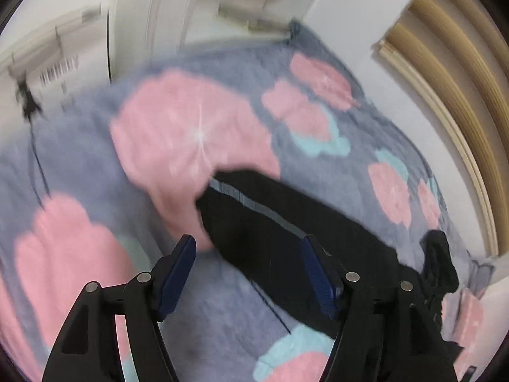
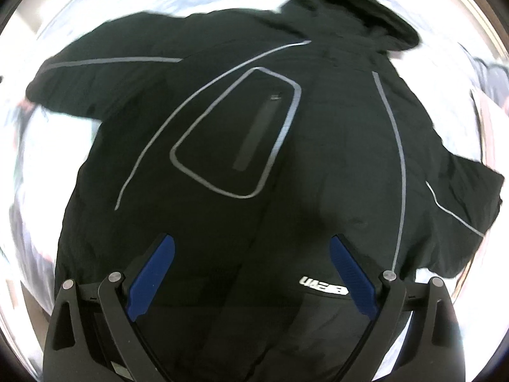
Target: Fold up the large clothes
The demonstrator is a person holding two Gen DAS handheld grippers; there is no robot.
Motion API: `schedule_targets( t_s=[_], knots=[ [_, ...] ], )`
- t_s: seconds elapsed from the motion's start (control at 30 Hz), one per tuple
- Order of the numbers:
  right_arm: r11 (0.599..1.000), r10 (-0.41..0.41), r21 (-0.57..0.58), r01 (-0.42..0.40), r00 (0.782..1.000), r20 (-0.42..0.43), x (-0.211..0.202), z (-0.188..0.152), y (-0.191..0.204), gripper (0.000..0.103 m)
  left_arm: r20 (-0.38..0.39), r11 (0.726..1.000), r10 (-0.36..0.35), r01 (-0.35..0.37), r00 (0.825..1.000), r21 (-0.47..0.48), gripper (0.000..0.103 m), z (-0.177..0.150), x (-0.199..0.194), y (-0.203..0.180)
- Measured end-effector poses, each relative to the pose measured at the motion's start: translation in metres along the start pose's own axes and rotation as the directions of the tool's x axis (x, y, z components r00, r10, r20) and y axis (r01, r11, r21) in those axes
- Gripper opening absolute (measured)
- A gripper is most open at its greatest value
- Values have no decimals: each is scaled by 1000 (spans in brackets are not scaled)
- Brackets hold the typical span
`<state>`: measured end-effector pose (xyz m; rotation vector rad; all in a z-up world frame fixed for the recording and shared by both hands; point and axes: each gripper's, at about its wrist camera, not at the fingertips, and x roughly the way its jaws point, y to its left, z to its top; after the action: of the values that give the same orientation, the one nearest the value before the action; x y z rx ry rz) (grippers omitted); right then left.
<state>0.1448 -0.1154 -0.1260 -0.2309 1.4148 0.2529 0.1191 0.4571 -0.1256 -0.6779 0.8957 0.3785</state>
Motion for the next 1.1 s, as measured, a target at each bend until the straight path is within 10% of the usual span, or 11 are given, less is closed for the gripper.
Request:
schedule_targets(
  t_s=[0.3, 0.4, 0.5, 0.7, 0.97, 1.1],
  knots=[
    [994, -71, -89, 68, 997, -30, 9, 4, 18, 99, -36, 962, -94, 81, 995, -260, 70, -12, 122, 27],
    [994, -84, -78, 80, 995, -52, 16, 7, 12, 99, 6, 957, -138, 135, 990, -258, 37, -7, 131, 17],
    [995, -80, -63, 77, 995, -58, 19, 10, 6, 99, 46, 978, -136, 142, 990, -154, 19, -4, 116, -8],
    [998, -51, -44, 49, 997, -49, 19, 10, 6, 99, 122, 963, -260, 247, 958, 112, 18, -26, 37, -97],
    [1000, -22, -9, 21, 999, -32, 15, 1, 0, 99, -121, 772, -374, 381, 919, 508, 17, -138, 17, -277],
    [999, -21, 30, 21, 1000, -18, 14, 0, -15, 99, -281, 755, -305, 411, 910, 511, 23, -189, 73, -316]
  ],
)
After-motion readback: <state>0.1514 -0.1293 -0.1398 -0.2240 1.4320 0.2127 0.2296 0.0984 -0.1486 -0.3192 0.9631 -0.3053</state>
